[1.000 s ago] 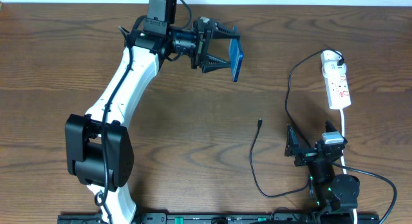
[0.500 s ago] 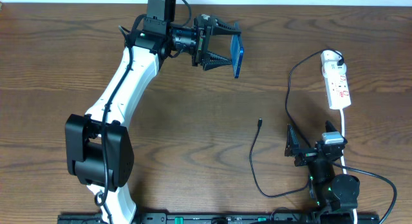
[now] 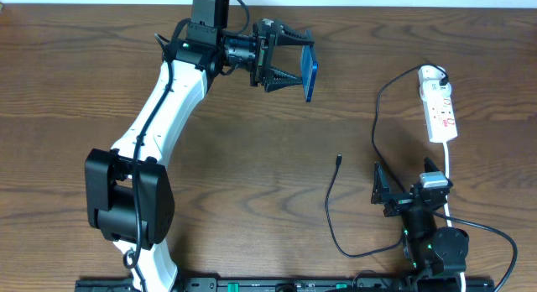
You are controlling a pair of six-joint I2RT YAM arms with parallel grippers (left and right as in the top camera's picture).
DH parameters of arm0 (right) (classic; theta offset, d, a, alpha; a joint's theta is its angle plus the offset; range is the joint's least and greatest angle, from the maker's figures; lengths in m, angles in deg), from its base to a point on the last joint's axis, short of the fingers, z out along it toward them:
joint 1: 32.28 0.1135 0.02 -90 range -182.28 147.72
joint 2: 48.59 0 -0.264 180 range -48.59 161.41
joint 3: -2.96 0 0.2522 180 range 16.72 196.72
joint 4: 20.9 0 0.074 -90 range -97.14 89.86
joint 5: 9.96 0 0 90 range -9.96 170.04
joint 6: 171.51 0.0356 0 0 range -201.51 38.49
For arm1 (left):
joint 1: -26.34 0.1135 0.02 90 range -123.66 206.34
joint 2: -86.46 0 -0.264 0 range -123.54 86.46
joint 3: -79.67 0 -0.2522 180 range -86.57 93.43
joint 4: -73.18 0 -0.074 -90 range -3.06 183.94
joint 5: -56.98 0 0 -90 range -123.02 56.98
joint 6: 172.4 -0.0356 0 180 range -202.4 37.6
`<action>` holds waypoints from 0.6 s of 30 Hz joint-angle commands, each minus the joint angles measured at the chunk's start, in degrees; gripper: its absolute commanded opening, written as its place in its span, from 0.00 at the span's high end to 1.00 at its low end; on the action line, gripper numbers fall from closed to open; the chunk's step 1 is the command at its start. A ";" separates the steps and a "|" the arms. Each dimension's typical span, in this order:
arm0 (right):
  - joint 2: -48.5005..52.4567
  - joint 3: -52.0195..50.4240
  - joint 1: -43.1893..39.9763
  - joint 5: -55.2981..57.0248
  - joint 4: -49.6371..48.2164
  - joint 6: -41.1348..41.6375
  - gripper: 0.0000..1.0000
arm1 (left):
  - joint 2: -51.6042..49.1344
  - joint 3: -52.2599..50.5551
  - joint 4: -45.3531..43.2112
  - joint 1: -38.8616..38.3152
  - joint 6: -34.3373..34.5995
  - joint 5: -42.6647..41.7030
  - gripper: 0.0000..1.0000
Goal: Plug charger to phone and switch on socket
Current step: 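Lift the phone with the left gripper and hold it upright, then open the right gripper and reach toward the cable connector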
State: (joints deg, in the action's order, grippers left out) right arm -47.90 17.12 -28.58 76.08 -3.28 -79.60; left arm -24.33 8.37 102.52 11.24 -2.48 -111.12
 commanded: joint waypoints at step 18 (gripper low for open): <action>-0.35 -0.04 -0.35 0.48 0.24 -0.52 0.01 | 1.57 -0.20 -0.50 0.31 1.44 -2.93 0.30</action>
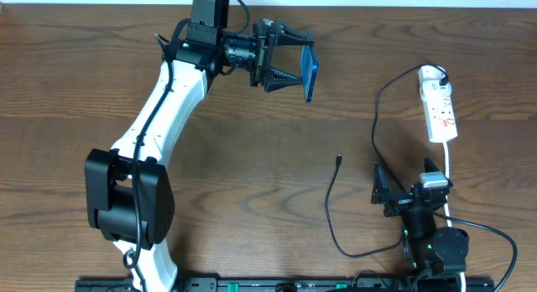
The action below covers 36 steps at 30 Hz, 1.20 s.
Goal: Plug charger to phone and switch on socket
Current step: 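Open the right gripper and reach toward the cable connector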
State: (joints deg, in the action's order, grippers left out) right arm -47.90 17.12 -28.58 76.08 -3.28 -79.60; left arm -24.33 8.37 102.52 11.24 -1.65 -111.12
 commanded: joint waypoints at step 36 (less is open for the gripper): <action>48.17 59.65 -2.23 -28.70 40.52 4.00 0.01 | 1.57 -0.20 -0.50 0.31 0.81 -3.54 0.30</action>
State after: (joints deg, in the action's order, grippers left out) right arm -4.03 73.91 -30.57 59.14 34.60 -72.19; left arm -24.33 8.37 102.32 11.24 -1.15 -112.46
